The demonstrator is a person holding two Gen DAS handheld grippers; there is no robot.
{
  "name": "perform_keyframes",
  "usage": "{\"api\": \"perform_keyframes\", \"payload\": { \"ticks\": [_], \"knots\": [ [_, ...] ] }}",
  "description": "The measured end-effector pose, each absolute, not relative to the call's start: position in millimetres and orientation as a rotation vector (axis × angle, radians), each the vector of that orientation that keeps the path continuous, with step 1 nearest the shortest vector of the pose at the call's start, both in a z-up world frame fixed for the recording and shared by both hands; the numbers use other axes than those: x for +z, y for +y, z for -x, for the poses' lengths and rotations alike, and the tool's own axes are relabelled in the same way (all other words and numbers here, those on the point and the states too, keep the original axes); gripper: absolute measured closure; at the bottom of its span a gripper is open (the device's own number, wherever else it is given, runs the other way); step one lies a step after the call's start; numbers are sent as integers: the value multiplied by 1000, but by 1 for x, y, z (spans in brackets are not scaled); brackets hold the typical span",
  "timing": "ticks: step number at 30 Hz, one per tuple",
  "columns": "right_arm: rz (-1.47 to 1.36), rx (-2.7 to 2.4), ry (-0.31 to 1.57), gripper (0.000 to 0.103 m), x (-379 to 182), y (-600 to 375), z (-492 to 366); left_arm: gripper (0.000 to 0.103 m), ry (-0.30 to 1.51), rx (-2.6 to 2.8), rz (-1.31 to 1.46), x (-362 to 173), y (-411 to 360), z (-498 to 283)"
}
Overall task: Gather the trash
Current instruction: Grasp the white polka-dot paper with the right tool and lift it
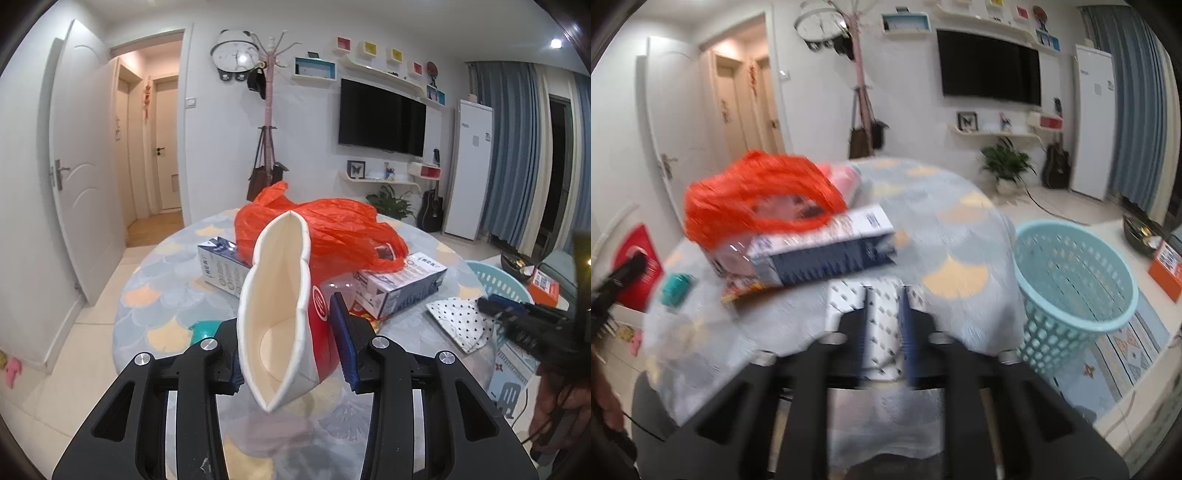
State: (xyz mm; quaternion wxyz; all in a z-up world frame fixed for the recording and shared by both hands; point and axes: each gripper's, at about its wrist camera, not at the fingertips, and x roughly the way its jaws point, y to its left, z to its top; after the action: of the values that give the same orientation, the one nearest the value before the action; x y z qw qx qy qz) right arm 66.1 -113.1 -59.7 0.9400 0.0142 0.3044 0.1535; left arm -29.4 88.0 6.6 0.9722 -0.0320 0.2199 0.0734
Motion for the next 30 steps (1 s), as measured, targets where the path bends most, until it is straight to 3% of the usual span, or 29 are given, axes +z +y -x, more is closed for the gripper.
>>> {"api": "perform_keyframes", "payload": {
  "ticks": [1,6,8,9,12,14,16,17,18,30],
  "knots": [
    [-66,319,604,15,-62,-118,-64,64,447,145,64,6,87,29],
    [-80,347,605,16,-68,-115,-66,64,454,145,60,5,83,27],
    [-31,359,638,23,-75,-104,-71,64,456,143,63,4,82,26],
    [-1,348,660,43,-80,-99,-73,64,462,141,59,3,81,24],
    [70,334,636,64,-86,-89,-68,65,487,148,52,-7,83,19],
    [77,339,626,70,-87,-86,-67,65,531,148,69,-16,86,12],
    [75,344,620,83,-87,-87,-67,66,559,151,84,-24,89,8],
    [70,347,618,85,-87,-87,-66,72,569,151,89,-27,91,6],
    [71,346,618,97,-87,-87,-66,77,576,159,85,-31,92,4],
    [-9,367,589,102,-78,-102,-66,79,474,132,121,-6,97,19]
  ]
}}
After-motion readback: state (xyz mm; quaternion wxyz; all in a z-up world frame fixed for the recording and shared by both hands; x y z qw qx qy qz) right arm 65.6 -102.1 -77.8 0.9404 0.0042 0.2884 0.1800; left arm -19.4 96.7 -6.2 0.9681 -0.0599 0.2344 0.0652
